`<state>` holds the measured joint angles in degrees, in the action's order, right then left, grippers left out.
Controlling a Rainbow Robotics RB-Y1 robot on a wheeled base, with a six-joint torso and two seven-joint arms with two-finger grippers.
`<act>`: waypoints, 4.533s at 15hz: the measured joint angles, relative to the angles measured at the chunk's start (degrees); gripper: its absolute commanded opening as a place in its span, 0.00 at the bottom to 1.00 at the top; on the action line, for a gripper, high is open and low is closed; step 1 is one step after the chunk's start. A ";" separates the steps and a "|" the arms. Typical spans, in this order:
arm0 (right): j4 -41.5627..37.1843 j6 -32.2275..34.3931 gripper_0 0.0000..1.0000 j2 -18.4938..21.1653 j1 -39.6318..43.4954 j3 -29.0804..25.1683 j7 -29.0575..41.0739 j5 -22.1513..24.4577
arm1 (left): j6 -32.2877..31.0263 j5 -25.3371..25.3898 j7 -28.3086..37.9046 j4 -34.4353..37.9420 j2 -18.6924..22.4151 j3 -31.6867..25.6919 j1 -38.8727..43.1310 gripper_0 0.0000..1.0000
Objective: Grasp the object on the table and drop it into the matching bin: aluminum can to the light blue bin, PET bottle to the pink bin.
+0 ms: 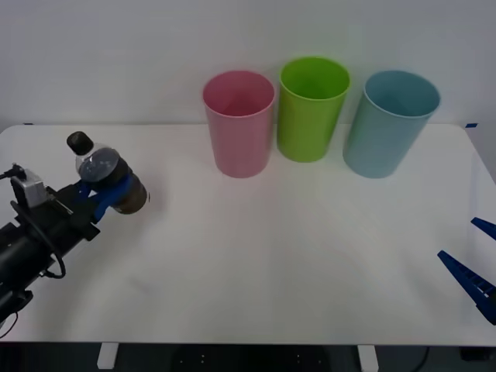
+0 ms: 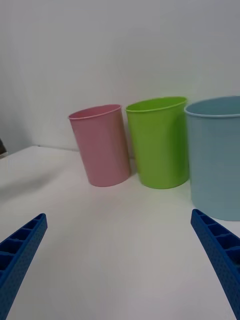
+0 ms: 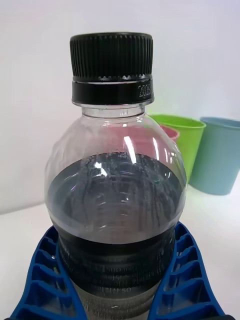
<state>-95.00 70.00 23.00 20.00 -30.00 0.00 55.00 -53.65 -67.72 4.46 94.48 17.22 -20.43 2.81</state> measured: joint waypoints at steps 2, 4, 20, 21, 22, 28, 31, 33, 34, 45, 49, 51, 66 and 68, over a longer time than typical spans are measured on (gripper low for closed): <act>0.00 0.00 1.00 0.00 0.00 0.00 0.00 0.00 | 0.46 0.21 3.34 3.84 0.03 -0.84 1.15 0.00; 0.00 0.00 1.00 0.00 0.00 0.00 0.00 0.00 | 2.01 0.32 5.11 6.35 0.99 -0.96 1.31 0.00; 0.00 0.00 1.00 0.00 0.00 0.00 0.00 0.00 | 6.91 -15.52 24.38 -7.43 3.61 7.26 -29.37 0.00; 0.00 0.00 1.00 0.00 0.00 0.00 0.00 0.00 | 6.90 -16.20 24.33 -9.60 3.56 8.21 -31.61 0.00; 0.00 0.00 1.00 0.00 0.00 0.00 0.00 0.00 | 6.90 -17.10 24.33 -12.07 3.25 8.80 -34.06 0.00; 0.00 0.00 1.00 0.00 0.00 0.00 0.00 0.00 | 6.88 -25.37 23.15 -25.44 -1.58 9.00 -46.79 0.00; 0.00 0.00 1.00 0.00 0.00 0.00 0.00 0.00 | 6.83 -31.14 21.97 -29.58 -4.62 7.14 -51.01 0.00; 0.00 0.00 1.00 0.00 0.00 0.00 0.00 0.00 | 6.83 -34.64 21.11 -31.79 -6.66 5.55 -53.60 0.00; 0.00 0.00 1.00 0.00 0.00 0.00 0.00 0.00 | 6.85 -36.40 20.94 -32.53 -7.50 4.67 -54.55 0.00; 0.00 0.00 1.00 0.00 0.00 0.00 0.00 0.00 | 7.05 -39.15 21.11 -33.10 -9.55 3.81 -55.99 1.00; 0.00 0.00 1.00 0.00 0.00 0.00 0.00 0.00 | 6.38 -36.34 20.92 -33.07 -9.50 3.55 -55.49 1.00; 0.00 0.00 1.00 0.00 0.00 0.00 0.00 0.00 | 5.20 -33.05 20.29 -32.94 -9.29 2.77 -54.27 1.00; 0.00 0.00 1.00 0.00 0.00 0.00 0.00 0.00 | -3.38 -9.26 16.55 -14.09 1.03 1.02 -28.20 1.00; 0.00 0.00 1.00 0.00 0.00 0.00 0.00 0.00 | -4.20 -7.57 15.75 -11.30 2.40 -0.63 -23.77 1.00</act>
<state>-95.00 70.00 23.00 20.00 -30.00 0.00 55.00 -57.85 -75.29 20.21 83.18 19.62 -21.06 -20.96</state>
